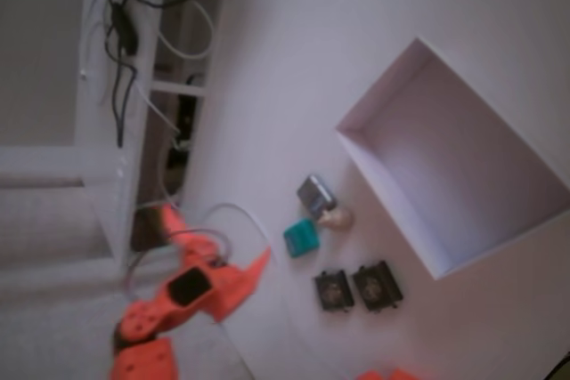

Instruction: Grasp the green cube and put it in the bin.

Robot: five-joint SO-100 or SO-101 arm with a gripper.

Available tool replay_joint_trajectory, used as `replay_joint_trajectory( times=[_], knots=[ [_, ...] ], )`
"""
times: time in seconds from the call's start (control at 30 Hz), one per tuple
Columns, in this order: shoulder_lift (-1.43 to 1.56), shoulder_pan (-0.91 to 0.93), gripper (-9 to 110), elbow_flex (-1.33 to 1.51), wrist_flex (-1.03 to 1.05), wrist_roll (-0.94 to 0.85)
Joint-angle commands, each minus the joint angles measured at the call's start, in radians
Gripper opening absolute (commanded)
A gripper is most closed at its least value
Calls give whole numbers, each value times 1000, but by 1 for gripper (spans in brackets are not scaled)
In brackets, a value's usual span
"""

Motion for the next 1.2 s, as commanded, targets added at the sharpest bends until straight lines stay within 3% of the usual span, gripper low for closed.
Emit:
replay_joint_trajectory(
  times=[0.0, 0.23, 0.63, 1.17],
  knots=[
    [-3, 46, 88, 52, 17, -6],
    [0, 49, 88, 112, 100, -6],
    [-155, 81, 88, 71, -97, -3],
    [-287, 43, 87, 72, -156, -3]
  ],
)
